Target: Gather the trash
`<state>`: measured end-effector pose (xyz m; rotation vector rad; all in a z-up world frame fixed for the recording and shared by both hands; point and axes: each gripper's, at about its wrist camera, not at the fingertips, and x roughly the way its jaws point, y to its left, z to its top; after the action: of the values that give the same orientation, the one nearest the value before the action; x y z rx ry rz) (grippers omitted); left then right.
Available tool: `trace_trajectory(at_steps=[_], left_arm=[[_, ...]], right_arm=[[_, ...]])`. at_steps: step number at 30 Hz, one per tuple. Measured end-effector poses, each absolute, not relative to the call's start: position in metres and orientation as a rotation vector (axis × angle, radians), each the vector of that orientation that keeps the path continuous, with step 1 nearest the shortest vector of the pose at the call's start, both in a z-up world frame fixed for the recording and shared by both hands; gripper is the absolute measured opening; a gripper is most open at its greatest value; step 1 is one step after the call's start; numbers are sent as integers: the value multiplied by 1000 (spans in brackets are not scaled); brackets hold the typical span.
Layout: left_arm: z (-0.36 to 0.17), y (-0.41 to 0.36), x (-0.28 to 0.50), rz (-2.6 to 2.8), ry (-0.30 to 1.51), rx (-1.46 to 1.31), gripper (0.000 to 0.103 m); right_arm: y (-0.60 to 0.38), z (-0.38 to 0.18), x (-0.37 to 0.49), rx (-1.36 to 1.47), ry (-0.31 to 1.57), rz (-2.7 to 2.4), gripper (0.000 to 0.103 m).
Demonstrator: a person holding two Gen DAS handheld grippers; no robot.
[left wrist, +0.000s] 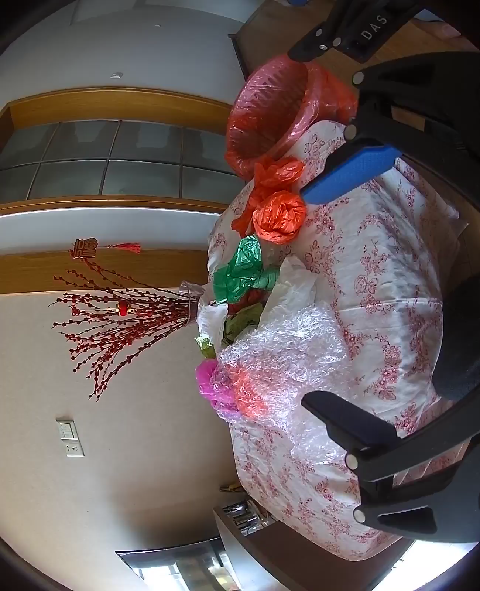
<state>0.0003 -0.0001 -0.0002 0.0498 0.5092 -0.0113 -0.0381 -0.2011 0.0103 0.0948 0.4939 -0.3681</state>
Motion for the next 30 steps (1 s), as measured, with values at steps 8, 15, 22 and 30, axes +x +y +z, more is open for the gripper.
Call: trace_trajectory(at_steps=[8, 15, 22, 30], left_arm=[[1, -2, 0, -15, 510, 50, 98], [-2, 0, 1, -13, 516, 48, 98], [-5, 2, 2, -11, 518, 44, 98], [-6, 2, 2, -12, 521, 42, 98]], right_arm=[[-200, 8, -38, 98, 500, -369, 101], [-203, 9, -38, 98, 501, -367, 101], [-202, 8, -38, 98, 501, -366, 101], [-202, 6, -39, 101, 502, -369, 101]])
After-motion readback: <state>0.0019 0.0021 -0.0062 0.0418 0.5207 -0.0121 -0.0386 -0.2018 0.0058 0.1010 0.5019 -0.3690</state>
